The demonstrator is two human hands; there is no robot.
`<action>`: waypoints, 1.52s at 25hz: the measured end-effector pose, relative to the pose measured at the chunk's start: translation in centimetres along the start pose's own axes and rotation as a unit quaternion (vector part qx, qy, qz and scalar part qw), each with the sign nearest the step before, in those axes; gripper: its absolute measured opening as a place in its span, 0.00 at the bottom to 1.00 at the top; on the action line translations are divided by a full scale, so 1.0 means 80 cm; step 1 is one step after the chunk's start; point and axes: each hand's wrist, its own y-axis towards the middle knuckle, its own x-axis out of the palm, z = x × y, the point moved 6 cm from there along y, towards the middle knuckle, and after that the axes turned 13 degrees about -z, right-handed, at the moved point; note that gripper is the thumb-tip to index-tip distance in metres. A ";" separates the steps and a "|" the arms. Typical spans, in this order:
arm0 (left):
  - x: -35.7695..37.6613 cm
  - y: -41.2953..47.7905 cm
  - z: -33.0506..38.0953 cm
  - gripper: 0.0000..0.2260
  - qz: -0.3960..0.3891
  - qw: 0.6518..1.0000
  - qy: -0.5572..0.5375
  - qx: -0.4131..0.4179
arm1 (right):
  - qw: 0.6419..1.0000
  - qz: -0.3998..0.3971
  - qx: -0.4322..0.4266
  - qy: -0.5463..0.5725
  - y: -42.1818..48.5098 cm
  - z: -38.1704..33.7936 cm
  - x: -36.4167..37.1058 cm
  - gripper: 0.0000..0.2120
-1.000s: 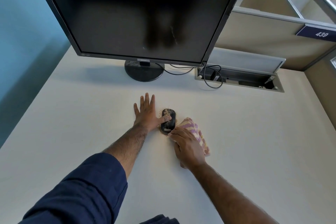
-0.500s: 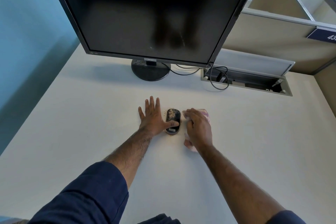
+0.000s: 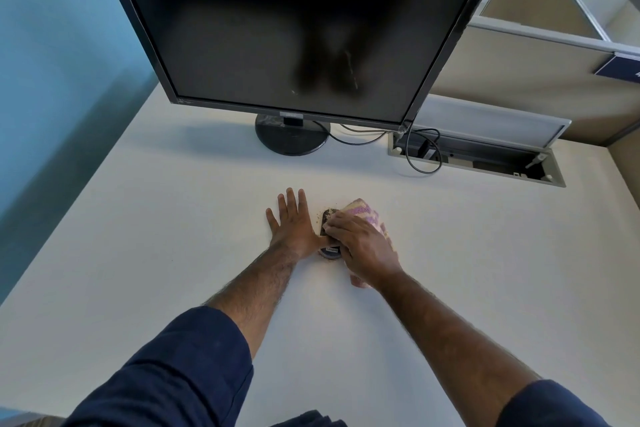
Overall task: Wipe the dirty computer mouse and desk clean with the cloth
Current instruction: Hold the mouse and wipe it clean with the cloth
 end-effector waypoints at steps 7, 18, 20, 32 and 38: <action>-0.004 0.002 0.001 0.64 -0.016 1.000 -0.008 -0.005 | 0.995 -0.085 -0.011 -0.042 0.019 0.013 0.001 0.23; 0.002 0.004 -0.004 0.68 -0.030 0.999 -0.025 -0.014 | 0.987 -0.062 0.137 0.050 0.060 0.049 -0.020 0.17; 0.003 0.003 -0.004 0.68 -0.028 0.999 -0.026 -0.014 | 0.981 -0.004 0.170 0.090 0.054 0.059 -0.029 0.16; 0.003 0.005 -0.003 0.66 -0.035 0.999 -0.009 -0.022 | 0.939 -0.084 0.202 0.263 0.048 0.057 0.003 0.22; 0.001 0.005 -0.002 0.66 -0.027 1.000 -0.003 -0.015 | 0.956 -0.154 0.233 0.092 0.051 0.061 0.019 0.26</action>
